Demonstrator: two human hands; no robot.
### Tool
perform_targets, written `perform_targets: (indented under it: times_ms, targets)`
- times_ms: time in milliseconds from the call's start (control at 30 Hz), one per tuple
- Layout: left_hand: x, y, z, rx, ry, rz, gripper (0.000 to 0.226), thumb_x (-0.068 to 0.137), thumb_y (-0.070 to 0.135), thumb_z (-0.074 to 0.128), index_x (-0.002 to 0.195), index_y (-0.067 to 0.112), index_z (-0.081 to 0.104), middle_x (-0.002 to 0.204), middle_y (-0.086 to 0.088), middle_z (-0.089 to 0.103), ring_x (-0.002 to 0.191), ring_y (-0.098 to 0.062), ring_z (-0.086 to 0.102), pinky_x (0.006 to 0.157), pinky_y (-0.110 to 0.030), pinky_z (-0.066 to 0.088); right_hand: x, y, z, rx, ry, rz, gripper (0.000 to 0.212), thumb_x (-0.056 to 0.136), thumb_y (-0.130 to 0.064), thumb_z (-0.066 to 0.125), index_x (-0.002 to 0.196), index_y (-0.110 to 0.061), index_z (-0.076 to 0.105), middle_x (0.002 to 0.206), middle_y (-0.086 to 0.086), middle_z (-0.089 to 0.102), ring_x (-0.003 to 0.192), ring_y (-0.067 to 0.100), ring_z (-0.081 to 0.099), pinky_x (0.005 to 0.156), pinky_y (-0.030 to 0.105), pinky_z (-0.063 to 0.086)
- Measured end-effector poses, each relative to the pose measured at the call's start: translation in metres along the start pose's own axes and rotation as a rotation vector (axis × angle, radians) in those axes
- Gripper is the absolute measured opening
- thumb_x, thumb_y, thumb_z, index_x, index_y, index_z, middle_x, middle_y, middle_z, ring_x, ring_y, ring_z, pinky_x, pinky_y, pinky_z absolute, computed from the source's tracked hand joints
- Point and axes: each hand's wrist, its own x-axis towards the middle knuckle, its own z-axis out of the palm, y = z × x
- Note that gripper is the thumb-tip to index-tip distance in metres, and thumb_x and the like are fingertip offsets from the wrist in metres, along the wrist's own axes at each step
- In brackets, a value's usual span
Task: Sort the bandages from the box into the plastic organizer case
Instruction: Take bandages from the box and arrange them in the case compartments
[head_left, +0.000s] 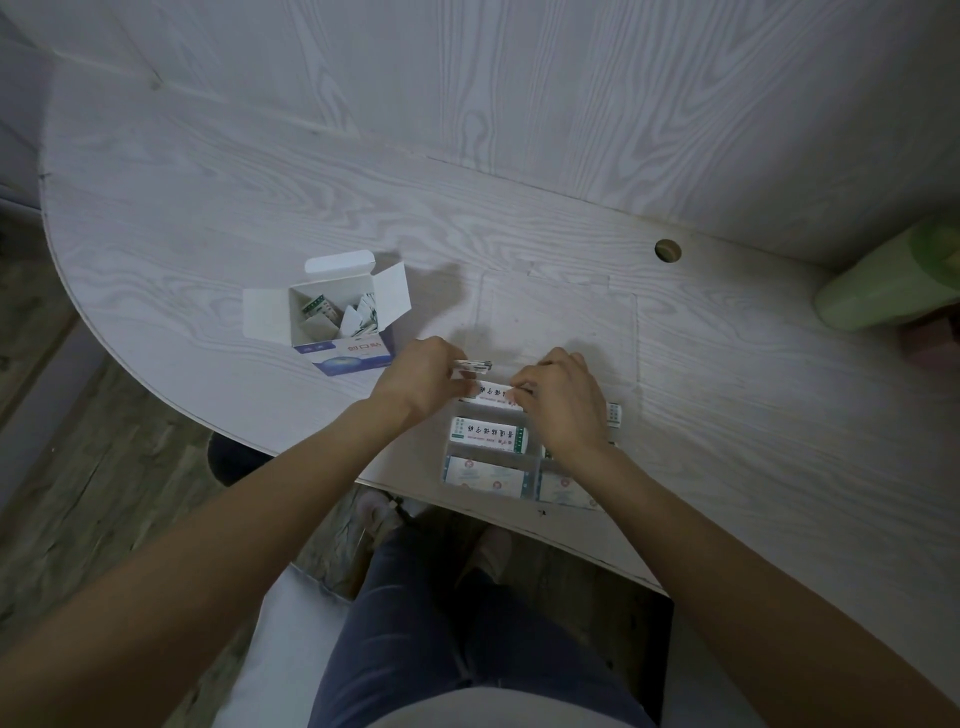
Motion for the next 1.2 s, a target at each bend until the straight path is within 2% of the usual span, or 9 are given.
perform_targets:
  times_ms: [100, 200, 333, 533, 633, 733, 900, 1200]
  targets:
    - [0.001, 0.003, 0.000, 0.002, -0.003, -0.007, 0.014, 0.084, 0.025, 0.071, 0.084, 0.011, 0.068, 0.071, -0.003, 0.058, 0.062, -0.014, 0.050, 0.063, -0.026, 0.038, 0.001, -0.002, -0.001, 0.001, -0.012, 0.015, 0.023, 0.091, -0.029, 0.061, 0.110, -0.021, 0.071, 0.108, 0.004, 0.057, 0.106, 0.019, 0.045, 0.077, 0.025, 0.038]
    - [0.003, 0.004, -0.001, 0.042, -0.023, 0.000, 0.010, 0.083, 0.022, 0.072, 0.079, 0.014, 0.067, 0.072, -0.003, 0.060, 0.066, -0.017, 0.054, 0.064, -0.027, 0.040, 0.001, -0.004, -0.001, 0.004, -0.014, 0.024, 0.023, 0.090, -0.030, 0.061, 0.110, -0.022, 0.071, 0.106, 0.004, 0.056, 0.105, 0.019, 0.044, 0.076, 0.025, 0.037]
    - [0.006, 0.006, -0.002, 0.088, -0.039, -0.013, 0.008, 0.082, 0.018, 0.072, 0.086, 0.011, 0.071, 0.077, -0.005, 0.061, 0.073, -0.021, 0.057, 0.067, -0.029, 0.042, 0.000, -0.005, 0.001, -0.001, -0.015, 0.031, 0.024, 0.089, -0.034, 0.061, 0.108, -0.024, 0.072, 0.105, 0.002, 0.055, 0.104, 0.018, 0.044, 0.076, 0.026, 0.037]
    - [0.009, 0.000, -0.006, 0.110, -0.079, 0.004, 0.016, 0.085, 0.023, 0.069, 0.090, 0.008, 0.071, 0.083, -0.011, 0.066, 0.071, -0.020, 0.054, 0.064, -0.026, 0.039, 0.002, -0.006, 0.000, -0.014, -0.024, 0.042, 0.024, 0.090, -0.035, 0.061, 0.109, -0.024, 0.071, 0.107, 0.003, 0.056, 0.106, 0.019, 0.044, 0.081, 0.028, 0.040]
    - [0.010, -0.001, -0.009, 0.128, -0.093, 0.001, 0.014, 0.086, 0.018, 0.067, 0.096, 0.009, 0.072, 0.092, -0.013, 0.070, 0.078, -0.023, 0.059, 0.068, -0.029, 0.046, 0.002, -0.006, -0.001, -0.017, -0.031, 0.042, 0.025, 0.090, -0.035, 0.061, 0.109, -0.024, 0.071, 0.107, 0.003, 0.056, 0.106, 0.019, 0.044, 0.081, 0.028, 0.039]
    - [0.011, 0.004, -0.007, 0.192, -0.080, -0.006, 0.014, 0.085, 0.017, 0.067, 0.096, 0.010, 0.072, 0.095, -0.014, 0.069, 0.088, -0.029, 0.063, 0.069, -0.030, 0.045, 0.003, -0.007, -0.001, -0.023, -0.041, 0.041, 0.025, 0.091, -0.034, 0.060, 0.110, -0.023, 0.071, 0.108, 0.004, 0.055, 0.107, 0.020, 0.044, 0.082, 0.029, 0.039]
    - [0.014, 0.009, -0.001, 0.258, -0.040, -0.024, 0.016, 0.088, 0.016, 0.062, 0.101, 0.011, 0.068, 0.101, -0.013, 0.066, 0.091, -0.030, 0.063, 0.072, -0.033, 0.049, 0.004, -0.008, -0.002, -0.045, -0.051, 0.037, 0.024, 0.090, -0.033, 0.061, 0.109, -0.023, 0.071, 0.108, 0.004, 0.056, 0.107, 0.020, 0.044, 0.083, 0.030, 0.041]
    - [0.010, 0.003, 0.001, 0.119, -0.056, -0.082, 0.016, 0.082, 0.017, 0.070, 0.092, 0.006, 0.067, 0.092, -0.016, 0.067, 0.087, -0.032, 0.063, 0.067, -0.029, 0.044, 0.005, -0.009, -0.002, -0.032, -0.061, 0.037, 0.022, 0.091, -0.032, 0.060, 0.108, -0.021, 0.071, 0.108, 0.005, 0.057, 0.108, 0.020, 0.046, 0.083, 0.029, 0.039]
